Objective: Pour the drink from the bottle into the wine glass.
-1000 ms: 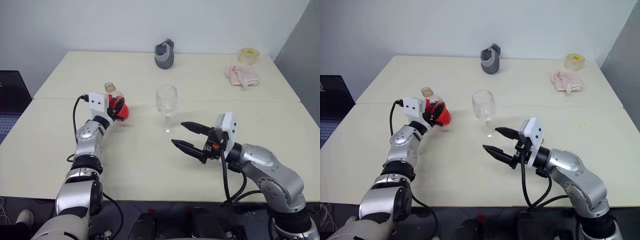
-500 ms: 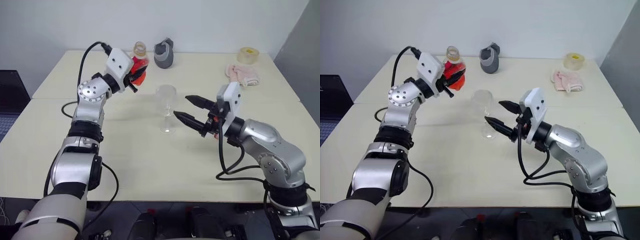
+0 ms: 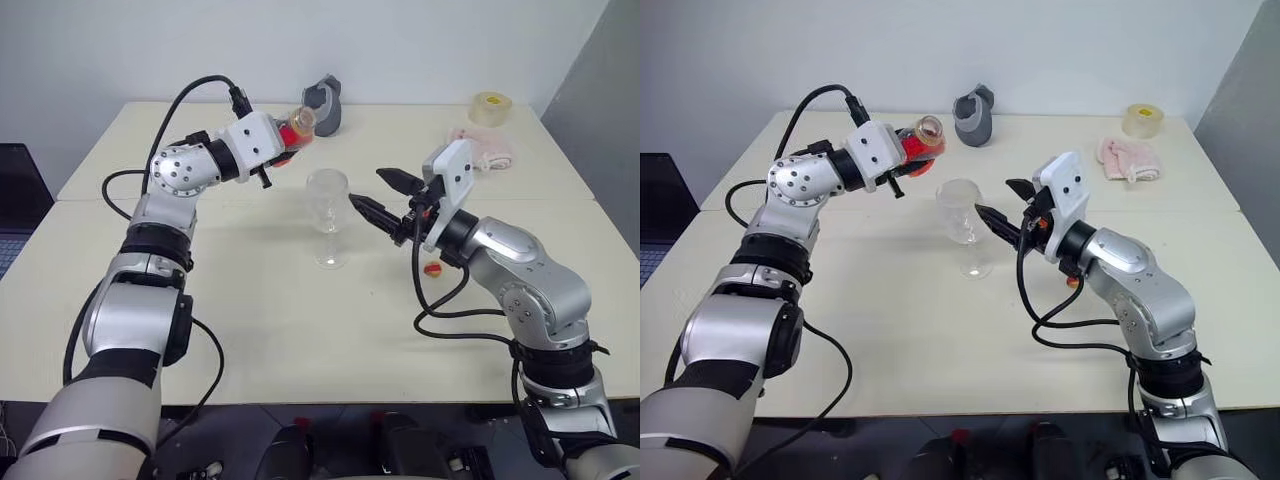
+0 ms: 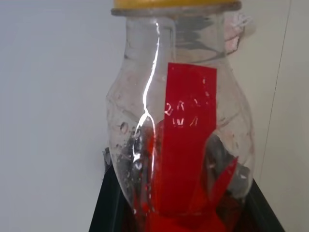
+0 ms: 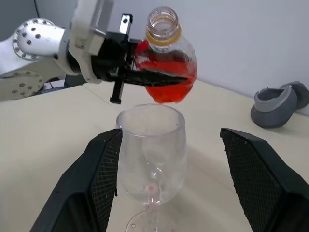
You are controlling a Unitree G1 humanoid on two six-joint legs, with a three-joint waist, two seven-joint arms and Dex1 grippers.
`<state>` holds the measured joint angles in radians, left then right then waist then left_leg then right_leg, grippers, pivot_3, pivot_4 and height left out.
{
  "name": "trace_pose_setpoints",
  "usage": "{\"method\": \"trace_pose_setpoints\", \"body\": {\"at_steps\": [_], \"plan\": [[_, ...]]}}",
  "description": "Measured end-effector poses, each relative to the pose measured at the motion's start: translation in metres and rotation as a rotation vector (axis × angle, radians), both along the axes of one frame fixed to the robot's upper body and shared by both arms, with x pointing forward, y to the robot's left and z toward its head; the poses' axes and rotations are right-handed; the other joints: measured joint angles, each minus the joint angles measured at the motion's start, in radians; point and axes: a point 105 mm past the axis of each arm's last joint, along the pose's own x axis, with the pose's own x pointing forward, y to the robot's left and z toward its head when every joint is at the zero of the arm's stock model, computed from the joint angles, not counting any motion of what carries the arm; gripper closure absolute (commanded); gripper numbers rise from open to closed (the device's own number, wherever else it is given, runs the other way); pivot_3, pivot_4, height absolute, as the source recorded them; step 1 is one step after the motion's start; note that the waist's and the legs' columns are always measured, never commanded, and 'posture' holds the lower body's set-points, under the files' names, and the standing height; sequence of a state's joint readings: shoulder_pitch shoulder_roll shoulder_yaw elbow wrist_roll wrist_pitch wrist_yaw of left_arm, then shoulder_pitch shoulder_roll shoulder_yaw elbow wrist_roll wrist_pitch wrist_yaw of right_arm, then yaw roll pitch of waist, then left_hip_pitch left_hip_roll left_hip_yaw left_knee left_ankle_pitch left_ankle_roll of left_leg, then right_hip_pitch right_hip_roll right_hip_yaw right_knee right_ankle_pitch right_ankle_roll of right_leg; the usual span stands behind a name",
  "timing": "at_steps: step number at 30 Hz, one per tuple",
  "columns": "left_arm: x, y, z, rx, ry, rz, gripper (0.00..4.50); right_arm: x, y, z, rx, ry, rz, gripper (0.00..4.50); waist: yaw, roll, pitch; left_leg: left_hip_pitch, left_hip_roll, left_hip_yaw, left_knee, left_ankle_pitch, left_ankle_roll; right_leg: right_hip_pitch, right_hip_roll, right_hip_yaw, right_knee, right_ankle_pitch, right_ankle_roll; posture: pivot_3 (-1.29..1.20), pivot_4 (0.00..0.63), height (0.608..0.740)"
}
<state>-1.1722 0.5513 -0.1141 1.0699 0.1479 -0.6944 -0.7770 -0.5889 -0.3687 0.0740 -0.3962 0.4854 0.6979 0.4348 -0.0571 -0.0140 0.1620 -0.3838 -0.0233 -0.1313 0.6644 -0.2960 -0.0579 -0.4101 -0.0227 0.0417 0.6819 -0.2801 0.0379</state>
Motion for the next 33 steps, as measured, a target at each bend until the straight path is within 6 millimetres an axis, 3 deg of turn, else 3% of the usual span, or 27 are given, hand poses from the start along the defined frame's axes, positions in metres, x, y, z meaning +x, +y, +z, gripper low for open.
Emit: {"method": "trace_pose_setpoints", "body": {"at_steps": [6, 13, 27, 33], "plan": [[-0.004, 0.002, -0.01, 0.121, -0.03, -0.021, 3.52, -0.002, 0.005, -0.001, 0.011, 0.007, 0.026, 1.02, -0.001, 0.0, 0.0, 0.0, 0.0, 0.0, 0.0, 0.0, 0.0, 0.0, 0.0, 0.0, 0.0, 0.0, 0.0, 0.0, 0.15, 0.74], [-0.007, 0.008, 0.002, 0.167, -0.084, -0.022, 3.52, -0.015, 0.016, 0.0, 0.046, 0.016, 0.127, 1.02, -0.002, 0.0, 0.0, 0.0, 0.0, 0.0, 0.0, 0.0, 0.0, 0.0, 0.0, -0.001, 0.0, 0.0, 0.0, 0.0, 0.15, 0.74], [-0.01, 0.01, -0.001, 0.278, -0.11, -0.037, 3.52, -0.024, 0.023, 0.013, 0.133, -0.034, 0.185, 1.02, -0.005, 0.0, 0.0, 0.0, 0.0, 0.0, 0.0, 0.0, 0.0, 0.0, 0.0, -0.001, 0.0, 0.0, 0.0, 0.0, 0.15, 0.74], [-0.01, 0.009, 0.017, 0.319, -0.187, -0.023, 3.52, -0.024, 0.022, 0.016, 0.141, -0.049, 0.183, 1.02, -0.006, 0.0, 0.0, 0.0, 0.0, 0.0, 0.0, 0.0, 0.0, 0.0, 0.0, -0.001, 0.001, 0.0, 0.0, 0.0, 0.15, 0.74]]}}
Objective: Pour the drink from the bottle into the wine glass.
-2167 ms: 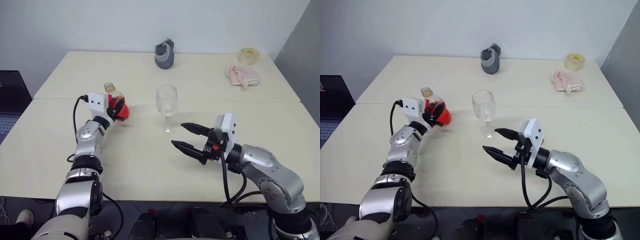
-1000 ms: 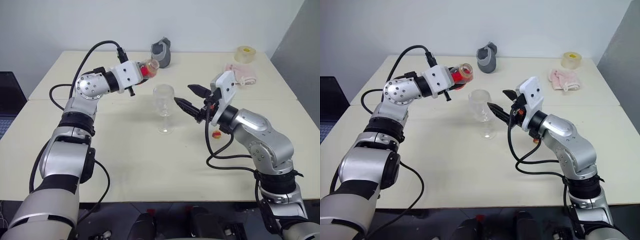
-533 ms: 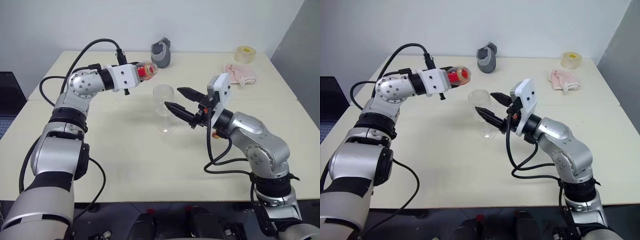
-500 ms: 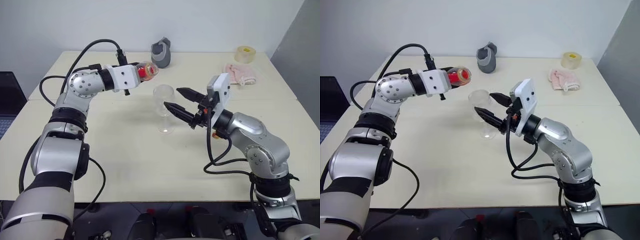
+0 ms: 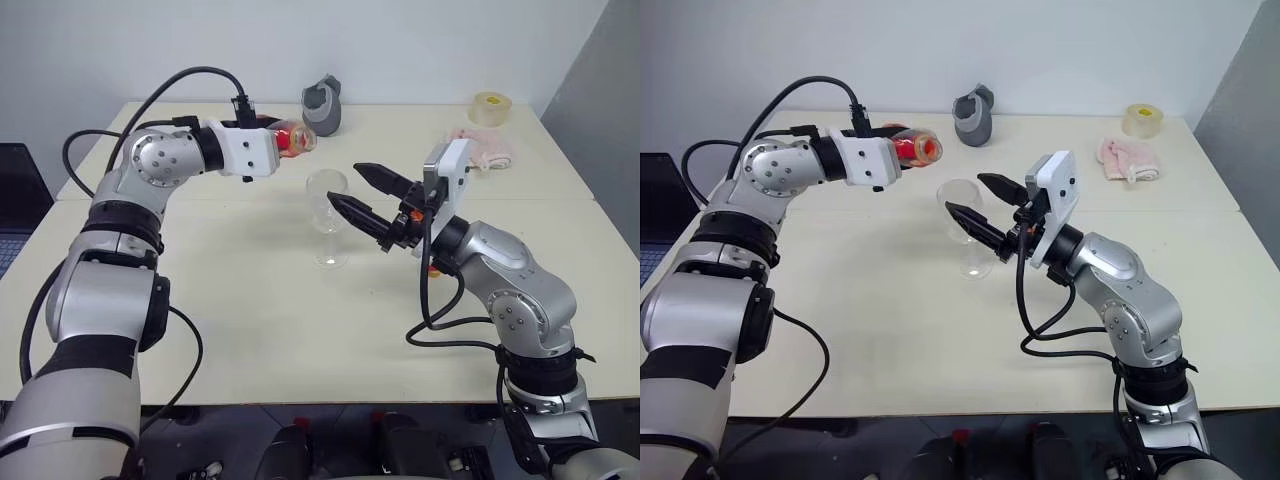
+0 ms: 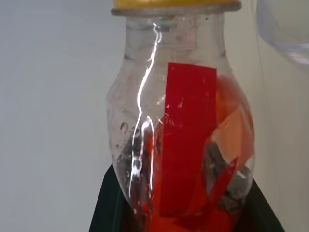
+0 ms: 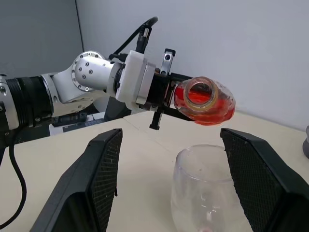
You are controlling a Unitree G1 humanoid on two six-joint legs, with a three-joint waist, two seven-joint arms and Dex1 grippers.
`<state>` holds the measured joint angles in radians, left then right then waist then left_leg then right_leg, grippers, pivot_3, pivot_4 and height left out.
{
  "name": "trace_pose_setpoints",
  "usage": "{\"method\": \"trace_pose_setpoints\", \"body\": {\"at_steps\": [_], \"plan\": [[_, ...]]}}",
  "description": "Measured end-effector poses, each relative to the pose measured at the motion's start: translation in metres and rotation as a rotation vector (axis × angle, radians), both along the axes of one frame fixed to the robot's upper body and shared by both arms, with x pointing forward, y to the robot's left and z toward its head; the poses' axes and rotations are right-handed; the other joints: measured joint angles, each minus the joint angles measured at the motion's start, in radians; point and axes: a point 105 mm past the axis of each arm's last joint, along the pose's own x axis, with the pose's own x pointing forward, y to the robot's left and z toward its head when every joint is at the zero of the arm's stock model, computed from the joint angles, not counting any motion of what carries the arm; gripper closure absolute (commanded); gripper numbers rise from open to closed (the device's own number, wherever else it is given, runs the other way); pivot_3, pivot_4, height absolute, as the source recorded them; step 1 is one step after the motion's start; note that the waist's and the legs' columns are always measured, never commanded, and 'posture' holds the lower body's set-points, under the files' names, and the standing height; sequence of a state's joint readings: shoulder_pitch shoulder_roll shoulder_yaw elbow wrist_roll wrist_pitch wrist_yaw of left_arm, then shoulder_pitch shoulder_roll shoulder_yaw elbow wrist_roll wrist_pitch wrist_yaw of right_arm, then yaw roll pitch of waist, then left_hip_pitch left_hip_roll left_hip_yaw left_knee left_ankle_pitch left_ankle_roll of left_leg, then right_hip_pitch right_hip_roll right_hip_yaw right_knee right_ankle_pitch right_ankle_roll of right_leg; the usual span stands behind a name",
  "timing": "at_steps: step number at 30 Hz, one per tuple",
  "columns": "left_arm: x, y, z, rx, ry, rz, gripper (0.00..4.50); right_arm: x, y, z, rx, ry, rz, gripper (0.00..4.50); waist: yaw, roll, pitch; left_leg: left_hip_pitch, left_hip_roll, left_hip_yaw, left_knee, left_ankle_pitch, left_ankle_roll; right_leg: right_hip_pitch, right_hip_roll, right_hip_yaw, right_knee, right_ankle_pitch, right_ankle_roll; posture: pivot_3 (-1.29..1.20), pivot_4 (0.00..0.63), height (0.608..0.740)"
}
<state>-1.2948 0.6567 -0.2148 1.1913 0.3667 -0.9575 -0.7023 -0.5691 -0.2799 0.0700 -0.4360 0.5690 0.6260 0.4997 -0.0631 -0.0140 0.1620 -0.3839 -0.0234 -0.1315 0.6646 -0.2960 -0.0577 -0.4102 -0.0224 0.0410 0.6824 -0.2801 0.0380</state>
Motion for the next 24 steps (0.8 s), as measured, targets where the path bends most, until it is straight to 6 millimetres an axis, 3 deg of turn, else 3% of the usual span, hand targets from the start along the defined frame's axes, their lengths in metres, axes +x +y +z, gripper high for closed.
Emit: {"method": "trace_pose_setpoints", "body": {"at_steps": [2, 7, 24], "plan": [[0.0005, 0.001, 0.0019, 0.015, -0.015, 0.007, 3.52, 0.0003, -0.0006, 0.0003, 0.001, -0.002, -0.002, 1.02, 0.0, 0.0, 0.0, 0.0, 0.0, 0.0, 0.0, 0.0, 0.0, 0.0, 0.0, 0.0, 0.0, 0.0, 0.0, 0.0, 0.15, 0.74], [0.0032, 0.0061, -0.003, 0.026, -0.006, 0.036, 3.52, 0.0014, -0.0026, 0.0007, 0.006, 0.001, -0.007, 0.02, -0.001, 0.0, 0.0, 0.0, 0.0, 0.0, 0.0, 0.0, 0.0, 0.0, 0.0, 0.0, 0.0, 0.0, 0.0, 0.0, 0.15, 0.74], [0.0021, 0.0068, 0.0061, 0.098, -0.078, 0.037, 3.52, 0.0028, -0.0059, -0.0001, -0.012, -0.004, -0.021, 0.02, -0.002, 0.0, 0.0, 0.0, 0.0, 0.0, 0.0, 0.0, 0.0, 0.0, 0.0, 0.0, 0.0, 0.0, 0.0, 0.0, 0.15, 0.74]]}}
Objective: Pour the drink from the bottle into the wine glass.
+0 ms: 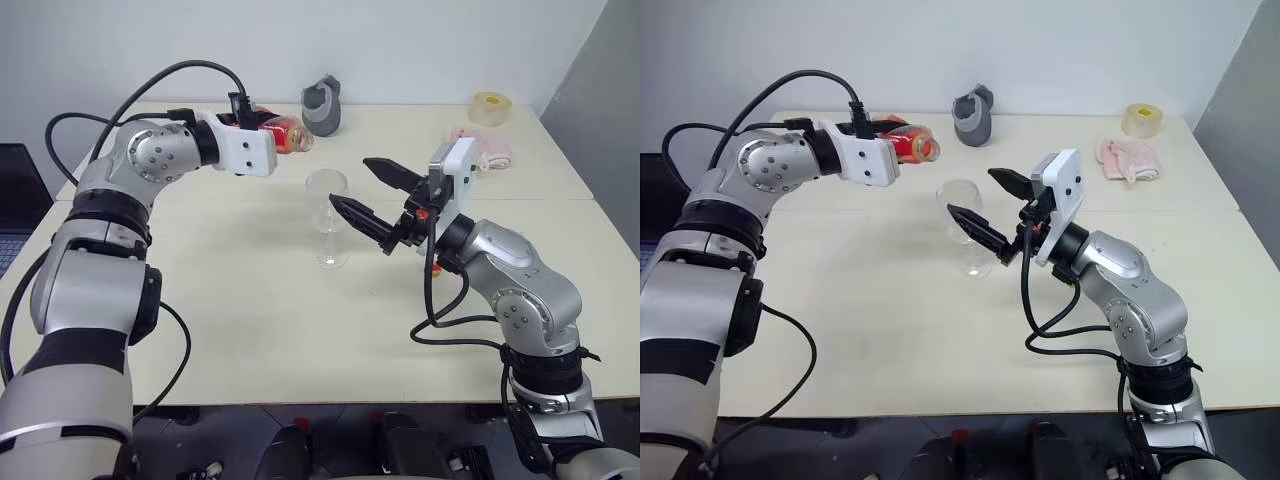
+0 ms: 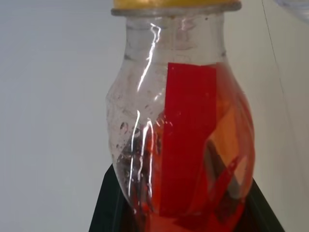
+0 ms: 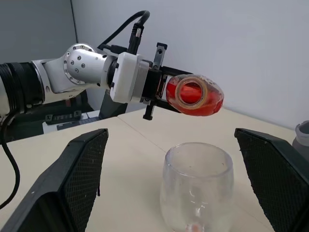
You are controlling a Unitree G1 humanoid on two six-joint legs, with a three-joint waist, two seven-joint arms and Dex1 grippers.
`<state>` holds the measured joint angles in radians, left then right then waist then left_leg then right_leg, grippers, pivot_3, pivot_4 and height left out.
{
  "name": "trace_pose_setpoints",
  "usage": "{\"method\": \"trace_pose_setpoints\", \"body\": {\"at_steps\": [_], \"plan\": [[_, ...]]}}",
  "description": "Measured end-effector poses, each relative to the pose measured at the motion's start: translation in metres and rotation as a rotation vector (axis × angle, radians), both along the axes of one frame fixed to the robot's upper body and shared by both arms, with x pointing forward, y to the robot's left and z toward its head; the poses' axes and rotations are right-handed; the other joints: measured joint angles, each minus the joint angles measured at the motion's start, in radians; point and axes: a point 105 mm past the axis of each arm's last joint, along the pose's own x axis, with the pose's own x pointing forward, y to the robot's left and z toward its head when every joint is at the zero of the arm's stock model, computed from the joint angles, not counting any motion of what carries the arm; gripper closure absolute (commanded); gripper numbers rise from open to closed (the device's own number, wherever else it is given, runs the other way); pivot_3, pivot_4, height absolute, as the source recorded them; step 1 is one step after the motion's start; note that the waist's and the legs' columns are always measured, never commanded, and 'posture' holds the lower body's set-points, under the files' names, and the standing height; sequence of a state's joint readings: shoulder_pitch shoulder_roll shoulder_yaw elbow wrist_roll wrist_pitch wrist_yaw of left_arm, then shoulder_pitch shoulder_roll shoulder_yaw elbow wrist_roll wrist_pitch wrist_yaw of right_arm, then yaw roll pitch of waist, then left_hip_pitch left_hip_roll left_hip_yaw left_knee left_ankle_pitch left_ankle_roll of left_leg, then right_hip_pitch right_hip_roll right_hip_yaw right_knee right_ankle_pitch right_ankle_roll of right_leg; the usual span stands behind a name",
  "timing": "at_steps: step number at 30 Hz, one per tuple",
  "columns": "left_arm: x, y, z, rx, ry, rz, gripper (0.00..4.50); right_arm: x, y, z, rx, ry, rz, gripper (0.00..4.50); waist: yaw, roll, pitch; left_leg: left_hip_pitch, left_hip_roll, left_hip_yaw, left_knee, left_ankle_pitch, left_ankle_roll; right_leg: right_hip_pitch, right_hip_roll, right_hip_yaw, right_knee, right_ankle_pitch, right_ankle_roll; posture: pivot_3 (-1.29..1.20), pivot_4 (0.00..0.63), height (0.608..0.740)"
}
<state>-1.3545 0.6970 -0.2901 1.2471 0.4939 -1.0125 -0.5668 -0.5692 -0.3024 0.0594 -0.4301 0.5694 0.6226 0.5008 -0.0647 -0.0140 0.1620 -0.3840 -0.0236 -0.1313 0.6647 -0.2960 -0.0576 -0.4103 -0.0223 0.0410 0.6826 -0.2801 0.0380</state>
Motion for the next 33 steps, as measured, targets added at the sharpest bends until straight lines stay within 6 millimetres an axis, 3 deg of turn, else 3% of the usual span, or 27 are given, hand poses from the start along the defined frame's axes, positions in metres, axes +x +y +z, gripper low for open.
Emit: {"method": "trace_pose_setpoints", "body": {"at_steps": [9, 16, 22, 33], "plan": [[-0.001, -0.003, -0.005, 0.079, -0.032, -0.015, 3.52, 0.0, 0.0, 0.0, 0.001, -0.003, -0.001, 0.02, 0.0, 0.0, 0.0, 0.0, 0.0, 0.0, 0.0, 0.0, 0.0, 0.0, 0.0, 0.0, 0.0, 0.0, 0.0, 0.0, 0.15, 0.74], [-0.002, -0.004, 0.004, 0.124, -0.098, -0.02, 3.52, 0.001, 0.0, 0.0, -0.002, -0.006, -0.007, 0.02, 0.0, 0.0, 0.0, 0.0, 0.0, 0.0, 0.0, 0.0, 0.0, 0.0, 0.0, 0.0, 0.0, 0.0, 0.0, 0.0, 0.15, 0.74], [0.0, -0.003, -0.004, 0.176, -0.107, -0.015, 3.52, 0.001, -0.001, 0.0, -0.003, -0.007, -0.008, 0.02, 0.0, 0.0, 0.0, 0.0, 0.0, 0.0, 0.0, 0.0, 0.0, 0.0, 0.0, 0.0, 0.001, 0.0, 0.0, 0.0, 0.15, 0.74], [-0.001, -0.005, 0.004, 0.219, -0.165, -0.024, 3.52, 0.001, -0.001, -0.002, -0.008, -0.003, -0.017, 0.02, -0.001, 0.0, 0.0, 0.0, 0.0, 0.001, 0.0, 0.0, 0.0, 0.0, 0.0, 0.0, 0.001, 0.0, 0.0, 0.0, 0.15, 0.74]]}}
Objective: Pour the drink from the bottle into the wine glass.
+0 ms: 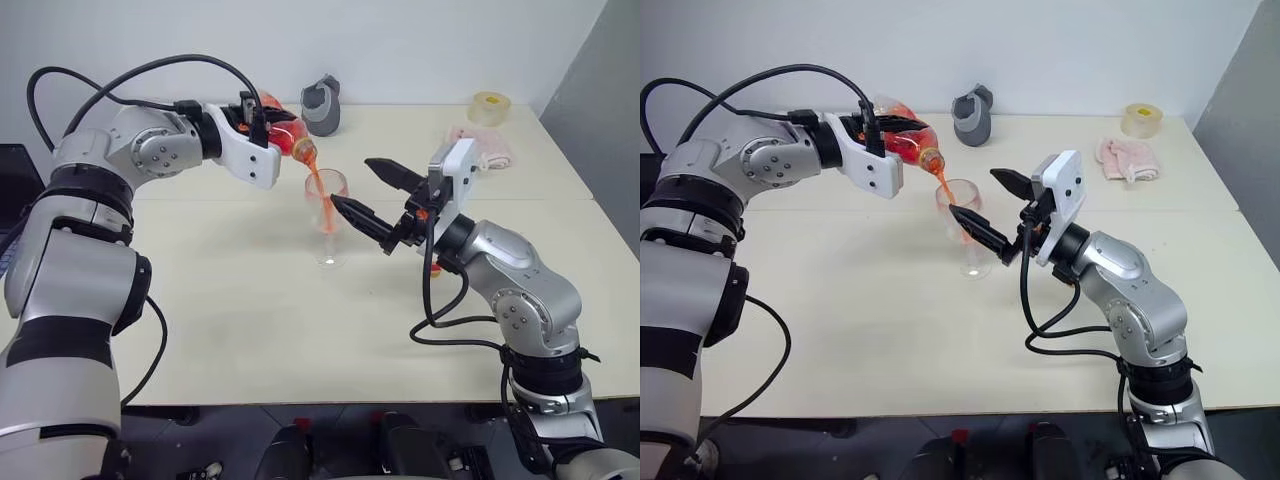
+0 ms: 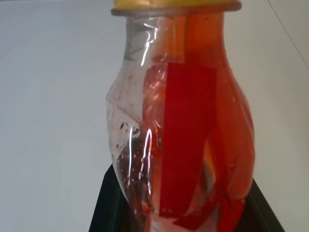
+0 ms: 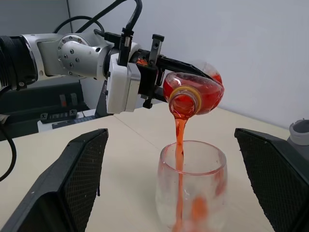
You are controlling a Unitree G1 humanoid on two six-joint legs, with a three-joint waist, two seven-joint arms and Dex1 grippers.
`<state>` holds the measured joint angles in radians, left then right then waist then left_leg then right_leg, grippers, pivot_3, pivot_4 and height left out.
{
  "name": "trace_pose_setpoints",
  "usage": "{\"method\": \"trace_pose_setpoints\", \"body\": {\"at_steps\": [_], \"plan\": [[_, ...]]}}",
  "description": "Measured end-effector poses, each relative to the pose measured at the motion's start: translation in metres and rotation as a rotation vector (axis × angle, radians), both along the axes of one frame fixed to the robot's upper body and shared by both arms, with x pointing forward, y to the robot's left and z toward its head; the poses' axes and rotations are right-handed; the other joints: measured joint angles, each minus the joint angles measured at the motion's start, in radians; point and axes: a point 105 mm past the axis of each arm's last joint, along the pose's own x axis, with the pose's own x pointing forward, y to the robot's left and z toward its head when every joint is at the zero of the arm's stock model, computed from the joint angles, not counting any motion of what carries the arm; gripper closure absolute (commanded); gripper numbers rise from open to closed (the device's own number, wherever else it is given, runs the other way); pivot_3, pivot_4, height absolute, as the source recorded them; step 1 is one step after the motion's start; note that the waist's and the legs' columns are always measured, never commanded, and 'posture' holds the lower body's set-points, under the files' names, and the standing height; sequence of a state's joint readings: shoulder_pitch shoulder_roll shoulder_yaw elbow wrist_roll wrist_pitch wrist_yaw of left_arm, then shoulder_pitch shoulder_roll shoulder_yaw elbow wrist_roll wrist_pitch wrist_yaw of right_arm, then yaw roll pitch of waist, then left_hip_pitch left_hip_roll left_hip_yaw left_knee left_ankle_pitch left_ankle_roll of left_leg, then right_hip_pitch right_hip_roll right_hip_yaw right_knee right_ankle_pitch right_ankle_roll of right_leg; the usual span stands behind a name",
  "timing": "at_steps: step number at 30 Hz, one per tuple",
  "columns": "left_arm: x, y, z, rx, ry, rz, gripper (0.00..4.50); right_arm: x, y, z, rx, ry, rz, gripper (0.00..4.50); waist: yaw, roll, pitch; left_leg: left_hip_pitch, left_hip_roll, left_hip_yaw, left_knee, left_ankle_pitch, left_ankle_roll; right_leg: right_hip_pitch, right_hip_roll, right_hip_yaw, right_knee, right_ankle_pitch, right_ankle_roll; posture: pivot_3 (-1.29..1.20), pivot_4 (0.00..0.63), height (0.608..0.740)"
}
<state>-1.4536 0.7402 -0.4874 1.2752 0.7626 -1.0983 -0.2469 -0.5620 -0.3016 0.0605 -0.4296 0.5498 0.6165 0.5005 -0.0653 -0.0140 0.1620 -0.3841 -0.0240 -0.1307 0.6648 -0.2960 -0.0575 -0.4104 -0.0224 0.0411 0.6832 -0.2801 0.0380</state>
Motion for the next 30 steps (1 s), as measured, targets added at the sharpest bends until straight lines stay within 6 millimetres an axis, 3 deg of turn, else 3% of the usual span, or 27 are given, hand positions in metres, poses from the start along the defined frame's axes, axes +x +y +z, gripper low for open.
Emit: {"method": "trace_pose_setpoints", "body": {"at_steps": [30], "plan": [[0.002, -0.002, 0.009, 0.042, -0.052, 0.005, 3.52, 0.0, 0.0, 0.0, 0.001, -0.003, -0.001, 0.02, 0.0, 0.0, 0.0, 0.0, 0.0, 0.0, 0.0, 0.0, 0.0, 0.0, 0.0, 0.0, 0.0, 0.0, 0.0, 0.0, 0.15, 0.74]]}}
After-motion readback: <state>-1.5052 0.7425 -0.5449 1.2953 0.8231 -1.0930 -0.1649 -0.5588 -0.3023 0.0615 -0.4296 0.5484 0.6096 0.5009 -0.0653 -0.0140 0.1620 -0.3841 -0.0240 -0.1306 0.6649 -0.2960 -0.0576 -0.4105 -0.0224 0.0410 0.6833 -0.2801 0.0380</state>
